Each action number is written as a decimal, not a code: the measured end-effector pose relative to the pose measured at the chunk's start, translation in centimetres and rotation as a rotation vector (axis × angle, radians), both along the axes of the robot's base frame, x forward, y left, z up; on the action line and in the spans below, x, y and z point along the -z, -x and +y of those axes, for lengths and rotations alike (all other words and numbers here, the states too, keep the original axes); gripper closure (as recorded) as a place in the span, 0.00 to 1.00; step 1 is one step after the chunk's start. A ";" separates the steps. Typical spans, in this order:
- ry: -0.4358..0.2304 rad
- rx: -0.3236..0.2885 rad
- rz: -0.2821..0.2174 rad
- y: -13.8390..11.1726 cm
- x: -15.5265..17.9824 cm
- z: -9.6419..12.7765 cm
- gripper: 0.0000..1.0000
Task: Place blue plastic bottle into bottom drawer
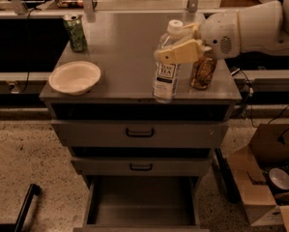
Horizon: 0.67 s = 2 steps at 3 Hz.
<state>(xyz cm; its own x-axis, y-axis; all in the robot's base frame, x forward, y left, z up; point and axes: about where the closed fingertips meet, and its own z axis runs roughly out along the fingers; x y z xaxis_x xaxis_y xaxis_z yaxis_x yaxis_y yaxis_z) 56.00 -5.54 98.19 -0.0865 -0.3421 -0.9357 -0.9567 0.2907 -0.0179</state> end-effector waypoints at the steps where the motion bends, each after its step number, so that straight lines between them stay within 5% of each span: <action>1: 0.099 -0.035 -0.003 5.7 1.2 -0.4 1.00; 2: 0.099 -0.035 -0.004 5.7 1.2 -0.4 1.00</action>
Offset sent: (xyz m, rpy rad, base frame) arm -0.0442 -0.0056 -0.0038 -0.0755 -0.0156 0.0256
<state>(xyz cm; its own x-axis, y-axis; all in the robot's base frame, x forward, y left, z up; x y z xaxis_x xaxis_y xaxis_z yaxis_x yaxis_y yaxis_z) 50.33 -5.96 97.00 -0.0696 -0.4354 -0.8975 -0.9660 0.2539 -0.0483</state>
